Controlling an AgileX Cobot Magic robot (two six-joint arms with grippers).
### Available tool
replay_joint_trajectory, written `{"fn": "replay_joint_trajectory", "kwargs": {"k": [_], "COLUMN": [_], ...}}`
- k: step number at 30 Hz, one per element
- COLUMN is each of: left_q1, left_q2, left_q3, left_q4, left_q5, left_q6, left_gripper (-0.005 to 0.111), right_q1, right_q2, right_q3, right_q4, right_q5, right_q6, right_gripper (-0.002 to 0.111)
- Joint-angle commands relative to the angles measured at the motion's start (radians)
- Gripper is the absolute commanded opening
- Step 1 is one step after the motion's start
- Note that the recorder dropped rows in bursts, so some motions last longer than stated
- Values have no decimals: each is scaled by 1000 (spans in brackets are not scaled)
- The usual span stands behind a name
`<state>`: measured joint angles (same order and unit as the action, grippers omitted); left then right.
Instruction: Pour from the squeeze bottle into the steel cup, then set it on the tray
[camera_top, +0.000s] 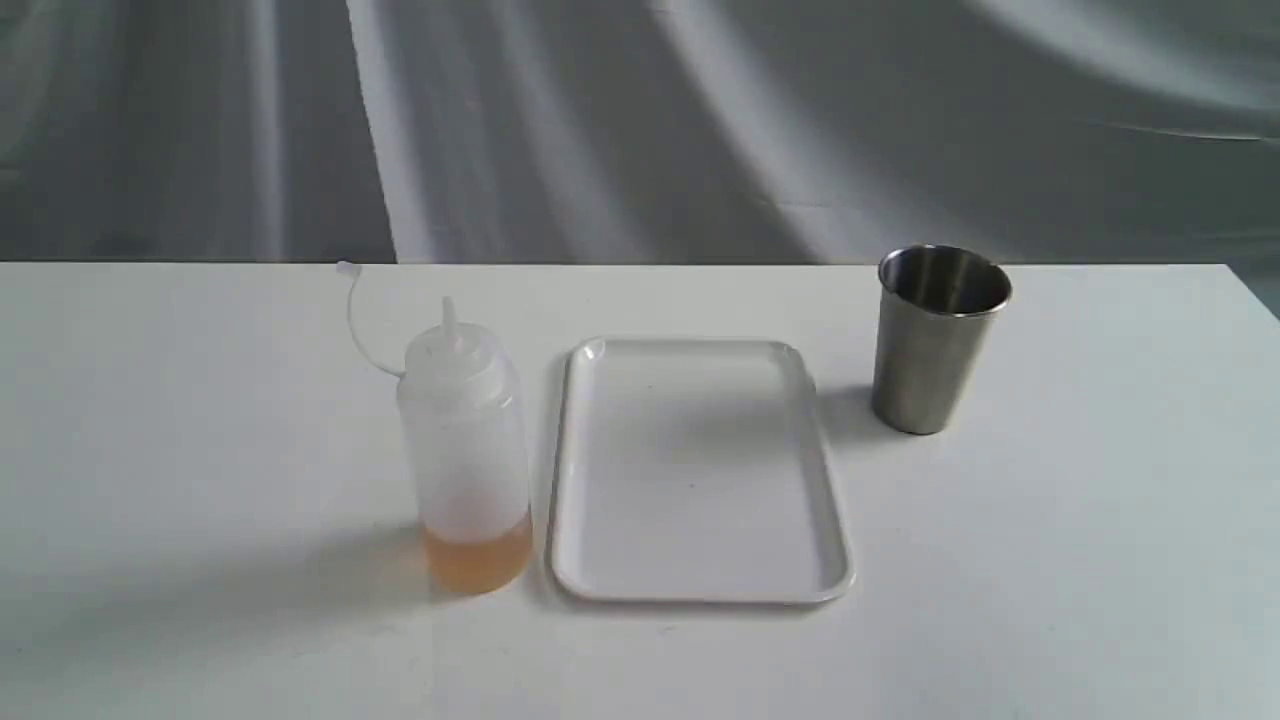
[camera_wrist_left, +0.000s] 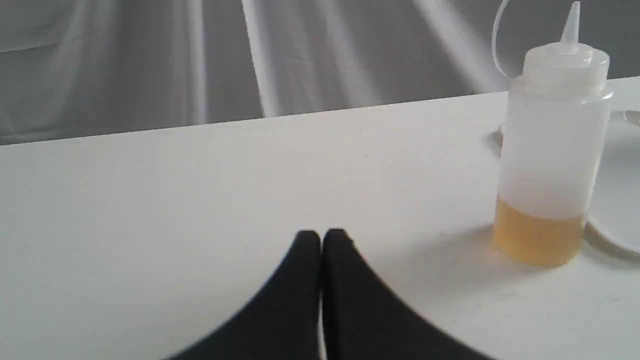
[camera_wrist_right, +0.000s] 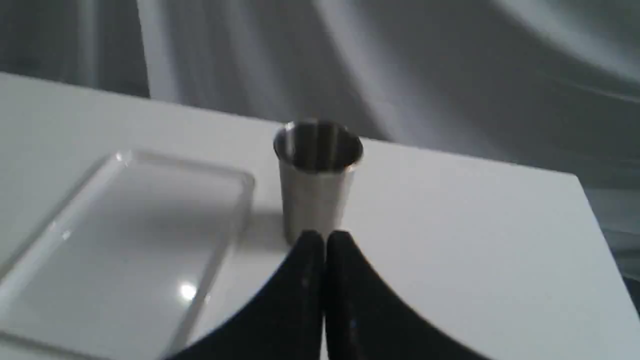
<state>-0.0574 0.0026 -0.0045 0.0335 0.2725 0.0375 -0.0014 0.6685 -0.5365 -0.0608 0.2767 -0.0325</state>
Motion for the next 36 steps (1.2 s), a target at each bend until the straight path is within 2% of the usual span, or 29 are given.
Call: {"fn": "replay_joint_trajectory", "kwargs": {"k": [1, 9, 15, 19, 23, 30, 36], "left_q1": [-6, -6, -6, -6, -6, -6, -6], "left_q2": [-3, -3, -3, -3, -3, -3, -3], "left_q3": [4, 4, 4, 4, 4, 4, 4], "left_q4": [-1, -1, -1, -1, -1, -1, -1], "left_q5": [-7, -7, -7, -7, -7, -7, -7], "left_q6": [-1, -3, -3, -3, -1, -1, -5], "left_gripper": [0, 0, 0, 0, 0, 0, 0], "right_q1": [67, 349, 477, 551, 601, 630, 630], "right_q2": [112, 429, 683, 824, 940, 1153, 1209], "right_q3": [-47, -219, -321, -326, -326, -326, -326], "right_q4": [-20, -51, -51, -42, -13, -13, -13], "right_q5": [-128, -216, -295, -342, -352, -639, -714], "right_q6": [25, 6, 6, 6, 8, 21, 40], "right_gripper": [0, 0, 0, 0, 0, 0, 0]}}
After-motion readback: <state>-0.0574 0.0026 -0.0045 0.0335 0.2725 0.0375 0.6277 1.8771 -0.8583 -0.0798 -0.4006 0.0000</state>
